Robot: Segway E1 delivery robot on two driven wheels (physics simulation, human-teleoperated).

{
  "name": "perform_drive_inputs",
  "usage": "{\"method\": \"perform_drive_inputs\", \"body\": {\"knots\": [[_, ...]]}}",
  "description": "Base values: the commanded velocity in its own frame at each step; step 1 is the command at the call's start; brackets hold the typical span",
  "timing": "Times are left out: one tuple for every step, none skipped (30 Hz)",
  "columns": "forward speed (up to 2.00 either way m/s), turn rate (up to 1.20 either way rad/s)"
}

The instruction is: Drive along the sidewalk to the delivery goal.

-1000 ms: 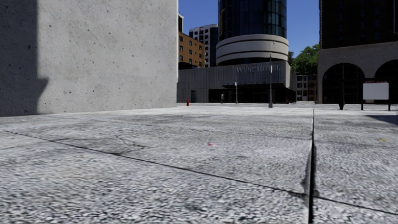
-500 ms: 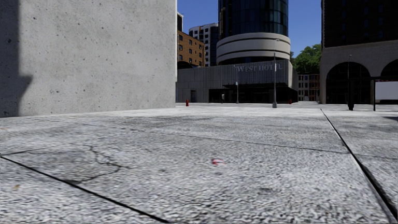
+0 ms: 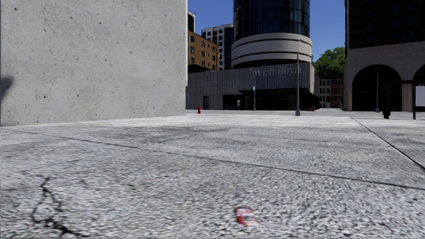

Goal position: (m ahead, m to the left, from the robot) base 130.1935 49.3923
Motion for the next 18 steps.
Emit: {"method": "perform_drive_inputs", "body": {"knots": [[2.0, 0.0], [2.0, 0.0], [2.0, 0.0], [2.0, 0.0], [2.0, 0.0], [2.0, 0.0], [2.0, 0.0], [2.0, 0.0], [2.0, 0.0], [2.0, 0.0], [2.0, 0.0], [2.0, 0.0], [2.0, 0.0], [2.0, 0.0], [2.0, 0.0], [2.0, 0.0], [2.0, 0.0], [2.0, 0.0]]}}
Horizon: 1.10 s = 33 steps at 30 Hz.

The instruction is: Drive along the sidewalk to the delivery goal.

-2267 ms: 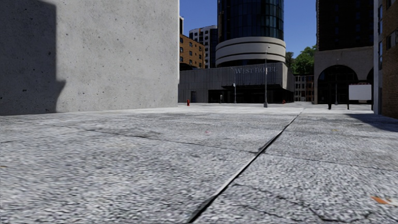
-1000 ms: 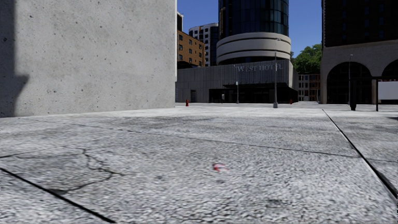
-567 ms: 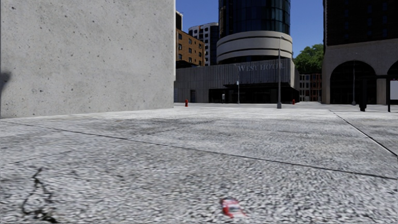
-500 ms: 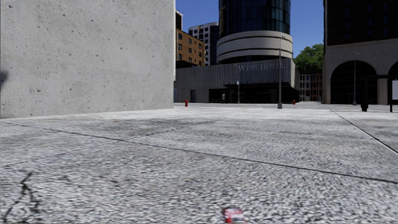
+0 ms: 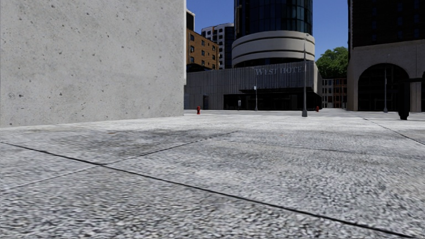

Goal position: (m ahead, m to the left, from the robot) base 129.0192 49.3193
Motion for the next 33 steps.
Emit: {"method": "perform_drive_inputs", "body": {"knots": [[2.0, 0.0], [2.0, 0.0], [2.0, 0.0], [2.0, 0.0], [2.0, 0.0], [2.0, 0.0], [2.0, 0.0], [2.0, 0.0], [2.0, 0.0], [2.0, 0.0], [2.0, 0.0], [2.0, 0.0], [2.0, 0.0], [2.0, 0.0], [2.0, 0.0], [2.0, 0.0], [2.0, 0.0], [2.0, 0.0], [2.0, 0.0], [2.0, 0.0], [2.0, 0.0], [2.0, 0.0], [2.0, 0.0], [2.0, 0.0], [2.0, 0.0], [2.0, 0.0], [2.0, 0.0], [2.0, 0.0], [2.0, 0.0], [2.0, 0.0], [2.0, 0.0], [2.0, 0.0], [2.0, 0.0]]}}
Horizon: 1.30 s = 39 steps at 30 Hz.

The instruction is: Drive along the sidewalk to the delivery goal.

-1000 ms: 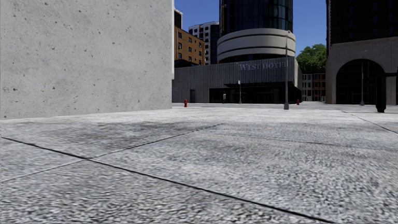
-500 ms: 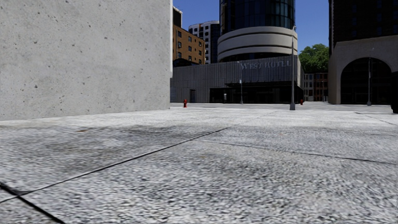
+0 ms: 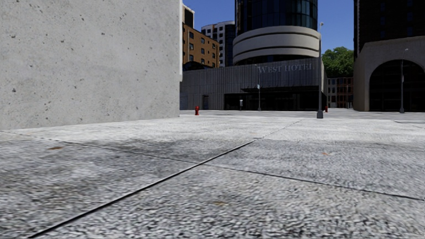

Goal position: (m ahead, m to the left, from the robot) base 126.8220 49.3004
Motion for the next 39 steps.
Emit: {"method": "perform_drive_inputs", "body": {"knots": [[2.0, 0.0], [2.0, 0.0], [2.0, 0.0], [2.0, 0.0], [2.0, 0.0], [2.0, 0.0], [2.0, 0.0], [2.0, 0.0], [2.0, 0.0], [2.0, 0.0], [2.0, 0.0], [2.0, 0.0], [2.0, 0.0], [2.0, 0.0], [2.0, 0.0], [2.0, 0.0], [2.0, 0.0], [2.0, 0.0], [2.0, 0.0], [2.0, 0.0], [2.0, 0.0], [2.0, 0.0], [2.0, 0.0], [2.0, 0.0], [2.0, 0.0], [2.0, 0.0], [2.0, 0.0], [2.0, 0.0], [2.0, 0.0], [2.0, 0.0], [2.0, 0.0], [2.0, 0.0], [2.0, 0.0], [2.0, 0.0], [2.0, 0.0], [2.0, 0.0], [2.0, 0.0], [2.0, 0.0], [2.0, 0.0]]}}
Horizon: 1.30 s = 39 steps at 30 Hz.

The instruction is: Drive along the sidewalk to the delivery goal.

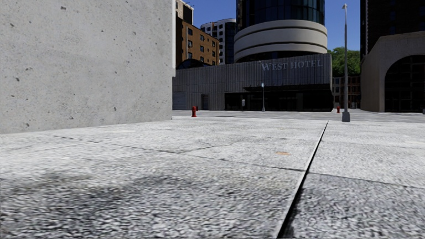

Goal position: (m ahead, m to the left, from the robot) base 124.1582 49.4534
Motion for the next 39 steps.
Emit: {"method": "perform_drive_inputs", "body": {"knots": [[2.0, 0.0], [2.0, 0.0], [2.0, 0.0], [2.0, 0.0], [2.0, 0.0], [2.0, 0.0], [2.0, 0.0], [2.0, 0.0], [2.0, 0.0], [2.0, 0.0], [2.0, 0.0], [2.0, 0.0], [2.0, 0.0], [2.0, 0.0], [2.0, 0.0], [2.0, 0.0], [2.0, 0.0], [2.0, 0.0], [2.0, 0.0], [2.0, 0.0], [2.0, 0.0], [2.0, 0.0], [2.0, 0.0], [2.0, 0.0], [2.0, 0.0], [2.0, 0.0], [2.0, 0.0], [2.0, 0.0], [2.0, 0.0], [2.0, 0.0], [2.0, 0.0], [2.0, 0.0], [2.0, 0.0], [2.0, 0.0], [2.0, 0.0], [2.0, 0.0], [2.0, 0.0], [2.0, 0.0], [2.0, 0.0]]}}
